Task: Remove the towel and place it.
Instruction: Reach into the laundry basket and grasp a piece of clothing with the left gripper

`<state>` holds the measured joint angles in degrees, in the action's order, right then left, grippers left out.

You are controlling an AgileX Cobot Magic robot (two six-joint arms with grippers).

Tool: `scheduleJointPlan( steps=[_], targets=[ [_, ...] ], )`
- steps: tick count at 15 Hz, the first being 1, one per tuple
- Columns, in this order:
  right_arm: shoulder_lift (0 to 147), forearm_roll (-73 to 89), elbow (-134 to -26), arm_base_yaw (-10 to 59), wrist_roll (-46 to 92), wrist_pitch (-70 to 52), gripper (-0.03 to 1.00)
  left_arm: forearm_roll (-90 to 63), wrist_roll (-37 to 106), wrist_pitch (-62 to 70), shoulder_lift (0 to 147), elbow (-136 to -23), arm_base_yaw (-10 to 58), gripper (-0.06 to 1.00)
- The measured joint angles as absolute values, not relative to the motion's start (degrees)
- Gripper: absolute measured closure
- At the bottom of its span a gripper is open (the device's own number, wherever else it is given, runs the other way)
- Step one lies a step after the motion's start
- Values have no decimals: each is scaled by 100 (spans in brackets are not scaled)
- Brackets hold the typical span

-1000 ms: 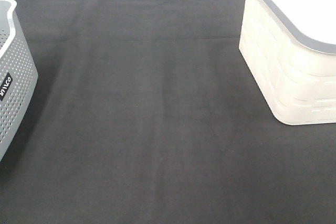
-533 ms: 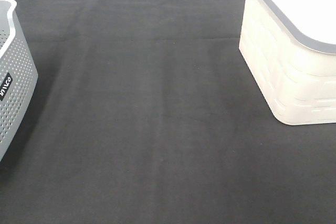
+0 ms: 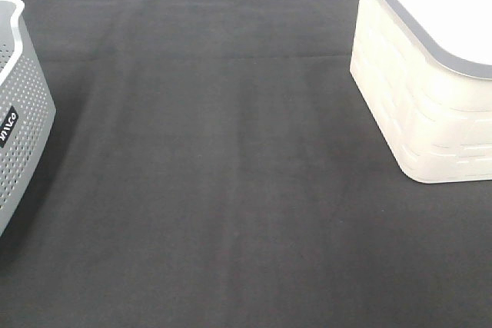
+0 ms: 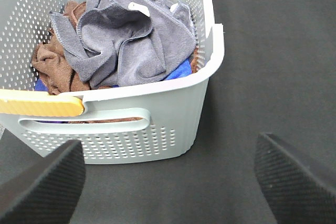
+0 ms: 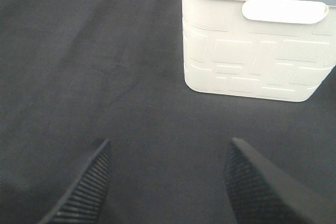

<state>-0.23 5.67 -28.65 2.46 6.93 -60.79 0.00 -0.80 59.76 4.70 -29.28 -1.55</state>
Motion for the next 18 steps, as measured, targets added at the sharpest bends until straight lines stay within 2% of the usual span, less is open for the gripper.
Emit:
scheduleJointPlan(
  steps=[18],
  targets=[
    [-23, 567, -2865, 246, 688, -6079, 34, 0, -80, 5976, 470, -2928, -155, 13]
  ],
)
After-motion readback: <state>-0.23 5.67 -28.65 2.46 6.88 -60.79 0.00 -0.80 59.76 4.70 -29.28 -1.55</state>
